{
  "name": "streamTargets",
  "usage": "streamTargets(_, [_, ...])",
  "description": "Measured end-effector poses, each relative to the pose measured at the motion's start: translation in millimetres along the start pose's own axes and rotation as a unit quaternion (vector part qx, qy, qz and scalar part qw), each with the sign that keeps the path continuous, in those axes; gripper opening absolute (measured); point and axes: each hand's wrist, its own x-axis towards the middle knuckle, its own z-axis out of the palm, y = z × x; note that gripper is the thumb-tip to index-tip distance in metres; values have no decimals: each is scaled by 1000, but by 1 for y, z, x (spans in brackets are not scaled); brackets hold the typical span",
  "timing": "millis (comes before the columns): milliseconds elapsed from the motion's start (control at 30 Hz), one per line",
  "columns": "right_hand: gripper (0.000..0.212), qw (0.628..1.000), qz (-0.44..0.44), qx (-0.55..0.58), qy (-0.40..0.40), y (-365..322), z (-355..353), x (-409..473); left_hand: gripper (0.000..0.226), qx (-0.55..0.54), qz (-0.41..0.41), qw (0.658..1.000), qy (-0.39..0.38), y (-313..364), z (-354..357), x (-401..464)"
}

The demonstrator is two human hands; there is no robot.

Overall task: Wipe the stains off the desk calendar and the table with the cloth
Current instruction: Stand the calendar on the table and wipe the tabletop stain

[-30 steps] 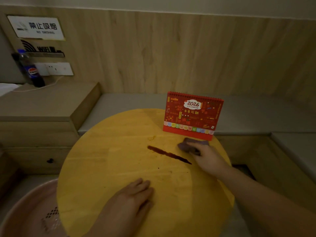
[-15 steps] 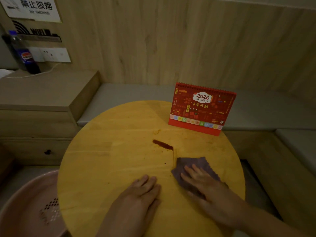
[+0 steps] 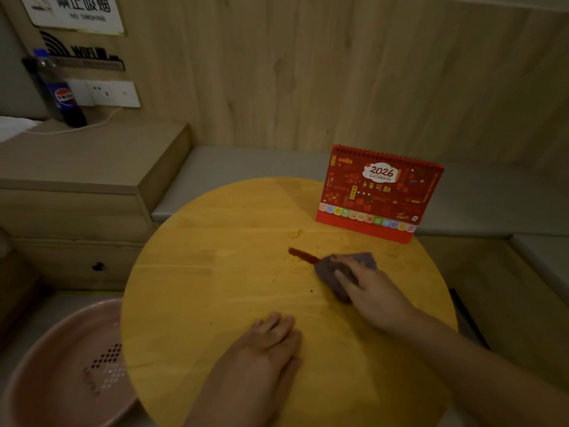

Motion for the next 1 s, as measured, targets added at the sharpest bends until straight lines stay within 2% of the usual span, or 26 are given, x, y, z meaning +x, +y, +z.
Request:
streamTargets(100, [36, 997, -5, 26, 66, -15, -6, 39, 48, -1, 1, 1000, 0, -6, -2, -2])
streamTargets(167, [37, 994, -61, 7, 88, -24, -8, 58, 49, 0, -14, 1000, 2, -11, -4, -4])
streamTargets(200, [43, 992, -103, -19, 70, -28, -7, 65, 50, 4, -23, 1000, 3, -12, -6, -5])
streamTargets(267, [54, 981, -164, -99, -17, -36, 4, 77, 51, 20, -34, 999, 2, -15, -10, -6])
streamTargets(333, [63, 969, -148, -168, -108, -40, 20, 83, 52, 29, -43, 999, 0, -18, -12, -6])
streamTargets(433, [63, 965, -128, -191, -126, -36, 30, 79, 51, 28, -52, 998, -11, -19, -15, -8])
streamTargets(600, [58, 966, -148, -164, -137, -23, 25, 23, 51, 20, -54, 998, -28, -20, -15, -13])
streamTargets(800, [66, 957, -162, -190, -149, 0, 24, -75, 46, 22, -75, 996, -49, -16, -14, -14])
streamTargets(867, [58, 943, -170, -262, -115, 0, 33, -104, 45, 17, -84, 995, -51, -13, -13, -14])
streamTargets(900, [46, 936, -183, -287, -88, 3, 39, -114, 44, 19, -88, 995, -49, -12, -13, -14])
streamTargets(933, [40, 938, -188, -283, -70, 6, 44, -122, 44, 23, -91, 994, -46, -11, -12, -15])
streamTargets(1000, [44, 935, -178, -293, -92, 11, 49, -130, 42, 25, -93, 994, -45, -9, -13, -15])
